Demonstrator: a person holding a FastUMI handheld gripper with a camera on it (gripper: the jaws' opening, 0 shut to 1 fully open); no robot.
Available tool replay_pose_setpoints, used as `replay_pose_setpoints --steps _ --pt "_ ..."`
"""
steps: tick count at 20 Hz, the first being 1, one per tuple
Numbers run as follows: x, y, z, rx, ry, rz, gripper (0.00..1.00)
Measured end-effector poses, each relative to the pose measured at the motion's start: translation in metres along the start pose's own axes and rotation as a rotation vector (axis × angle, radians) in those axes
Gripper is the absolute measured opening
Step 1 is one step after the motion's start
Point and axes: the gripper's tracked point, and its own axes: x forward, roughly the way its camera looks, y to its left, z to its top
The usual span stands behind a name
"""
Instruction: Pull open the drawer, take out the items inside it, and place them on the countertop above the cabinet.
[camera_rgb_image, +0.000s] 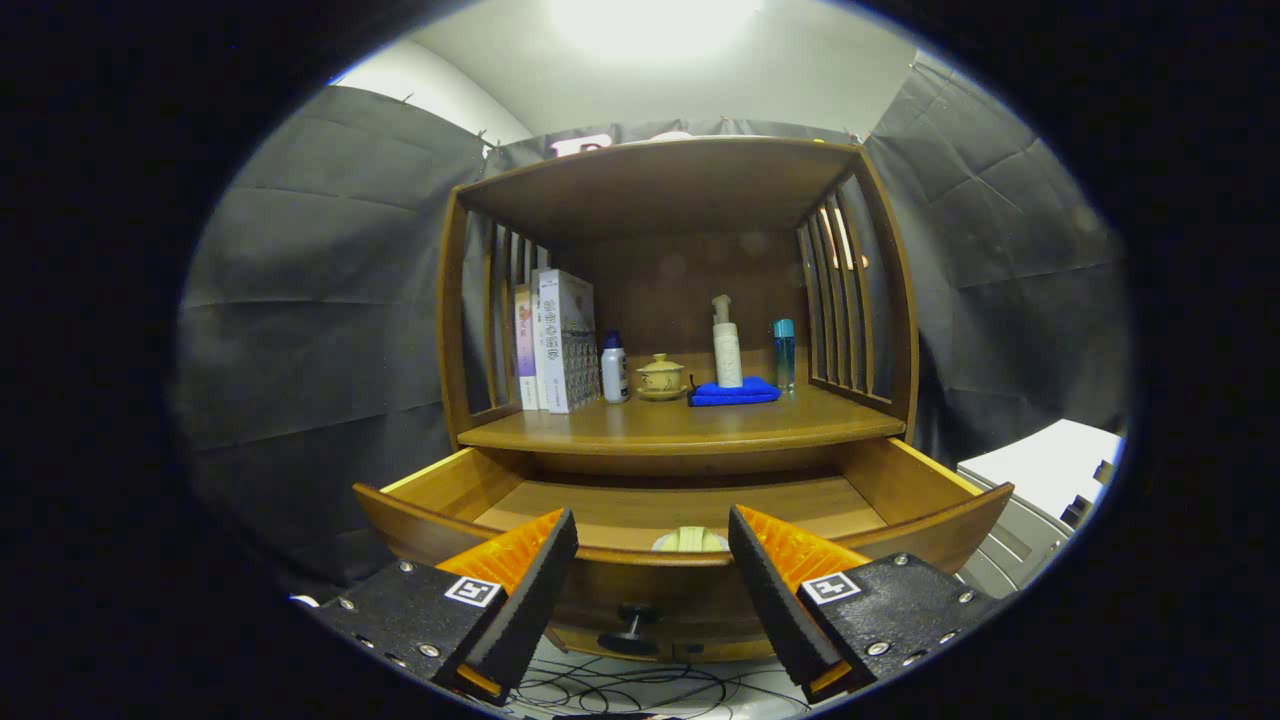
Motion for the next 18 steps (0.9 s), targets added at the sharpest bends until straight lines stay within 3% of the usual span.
replay_pose_setpoints --steps 5,18 --pt "0.039 -0.009 0.006 -0.003 0.119 0.013 0.94" --pt "0.102 -0.032 -0.057 0.049 0.533 -0.018 0.92"
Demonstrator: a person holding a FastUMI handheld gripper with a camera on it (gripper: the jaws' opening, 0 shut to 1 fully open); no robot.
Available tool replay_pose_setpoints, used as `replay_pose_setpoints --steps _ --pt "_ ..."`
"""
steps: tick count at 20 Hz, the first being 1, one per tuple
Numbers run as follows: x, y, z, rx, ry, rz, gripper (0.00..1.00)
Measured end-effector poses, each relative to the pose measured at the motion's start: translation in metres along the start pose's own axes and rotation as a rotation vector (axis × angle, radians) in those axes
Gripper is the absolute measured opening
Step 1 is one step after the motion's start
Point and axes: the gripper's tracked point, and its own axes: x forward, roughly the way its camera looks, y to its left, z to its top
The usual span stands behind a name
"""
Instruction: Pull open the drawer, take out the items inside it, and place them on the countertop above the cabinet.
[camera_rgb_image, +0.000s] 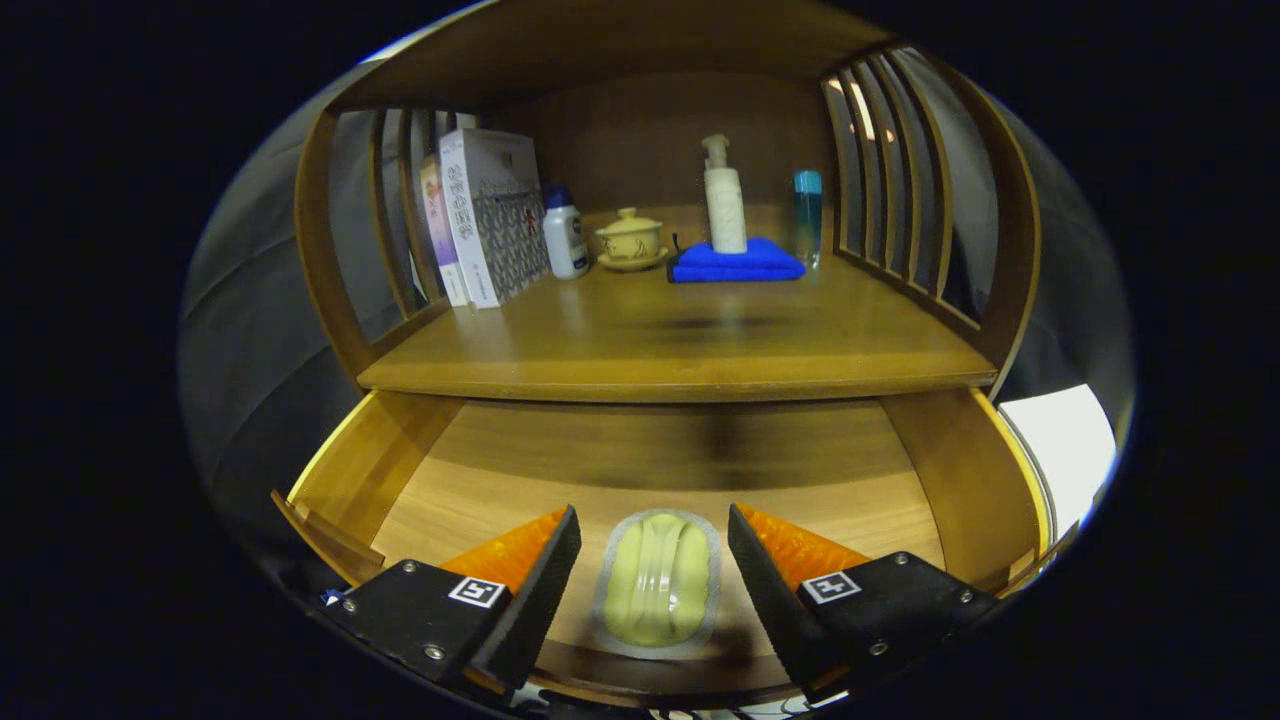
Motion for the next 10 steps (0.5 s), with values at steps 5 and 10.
replay_pose_setpoints --steps 5,10 --pt "0.009 0.0 -0.016 0.033 0.082 -0.01 0.69" --pt "0.017 -0.005 -0.021 0.069 0.121 -0.017 0.41"
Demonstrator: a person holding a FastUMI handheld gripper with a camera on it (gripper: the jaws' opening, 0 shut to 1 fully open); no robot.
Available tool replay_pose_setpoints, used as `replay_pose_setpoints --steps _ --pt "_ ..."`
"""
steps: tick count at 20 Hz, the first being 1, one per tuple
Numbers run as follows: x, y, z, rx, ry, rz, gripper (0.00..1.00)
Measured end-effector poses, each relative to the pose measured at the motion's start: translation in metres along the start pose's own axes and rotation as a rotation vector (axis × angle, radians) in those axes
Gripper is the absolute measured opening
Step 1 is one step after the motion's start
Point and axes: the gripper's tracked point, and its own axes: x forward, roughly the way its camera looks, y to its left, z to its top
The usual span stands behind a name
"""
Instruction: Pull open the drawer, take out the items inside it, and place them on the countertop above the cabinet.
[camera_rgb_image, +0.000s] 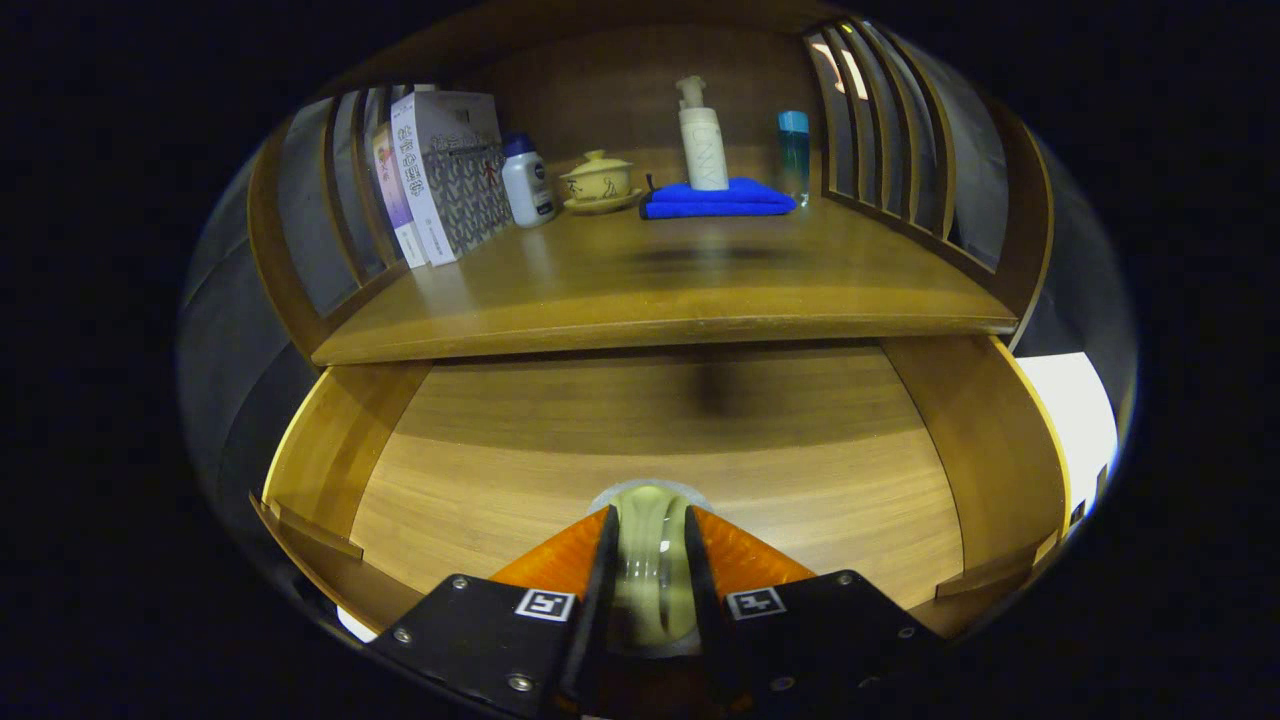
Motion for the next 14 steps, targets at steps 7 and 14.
replay_pose_setpoints --steps 7,14 --pt "-0.012 0.001 0.01 -0.034 -0.084 0.024 0.17" --pt "-0.044 0.01 0.045 -0.046 -0.236 0.08 0.17"
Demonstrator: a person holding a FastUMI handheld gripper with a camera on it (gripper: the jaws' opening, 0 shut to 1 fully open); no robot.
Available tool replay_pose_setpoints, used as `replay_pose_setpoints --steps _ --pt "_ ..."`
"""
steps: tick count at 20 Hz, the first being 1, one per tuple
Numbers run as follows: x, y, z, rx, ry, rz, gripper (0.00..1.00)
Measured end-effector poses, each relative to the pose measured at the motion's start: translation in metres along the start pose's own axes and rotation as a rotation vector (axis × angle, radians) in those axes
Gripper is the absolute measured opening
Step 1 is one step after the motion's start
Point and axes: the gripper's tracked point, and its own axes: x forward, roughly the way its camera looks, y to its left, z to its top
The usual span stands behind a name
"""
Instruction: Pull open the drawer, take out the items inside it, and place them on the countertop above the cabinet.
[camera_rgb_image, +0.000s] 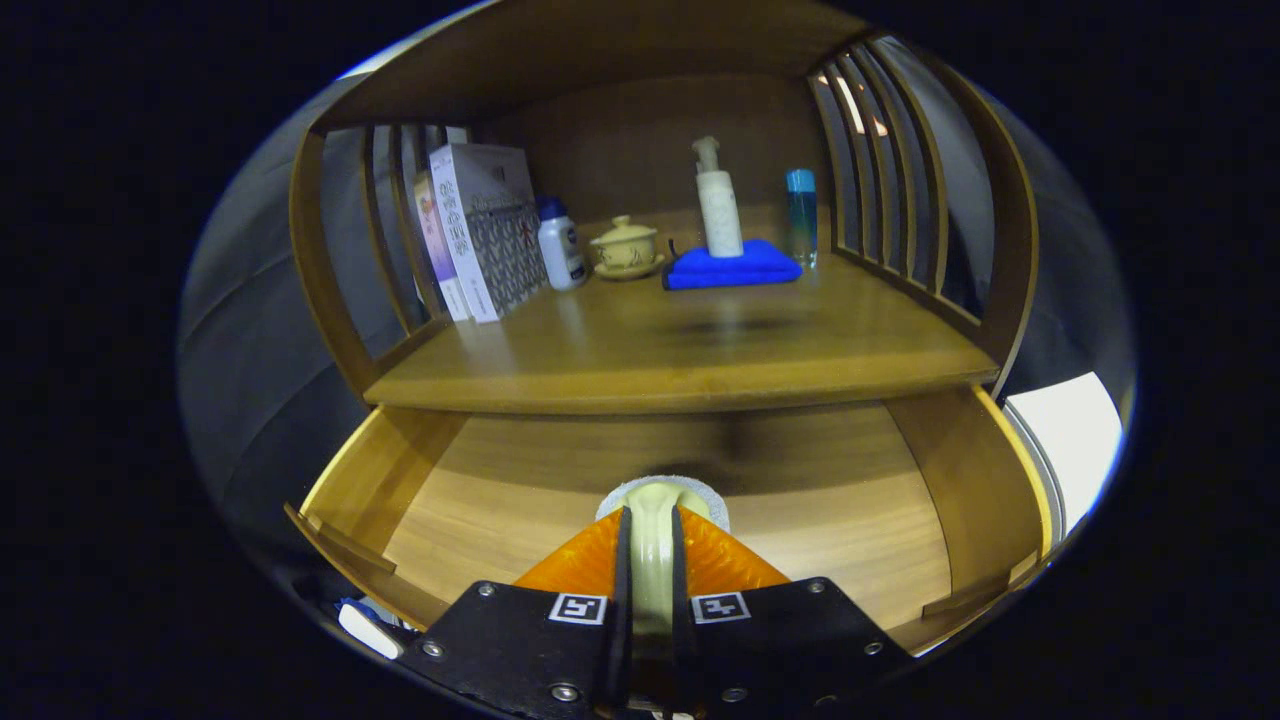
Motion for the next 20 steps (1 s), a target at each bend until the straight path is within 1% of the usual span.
replay_pose_setpoints --steps 4,7,10,15,20 --pt "-0.012 0.009 0.031 0.031 -0.073 0.045 0.17" --pt "-0.016 0.013 0.048 0.076 -0.097 0.069 0.17" --pt "-0.013 0.013 0.064 0.092 -0.122 0.074 0.17" --pt "-0.003 0.018 0.084 0.156 -0.142 0.093 0.17" --pt "0.01 0.028 0.114 0.194 -0.183 0.115 0.17"
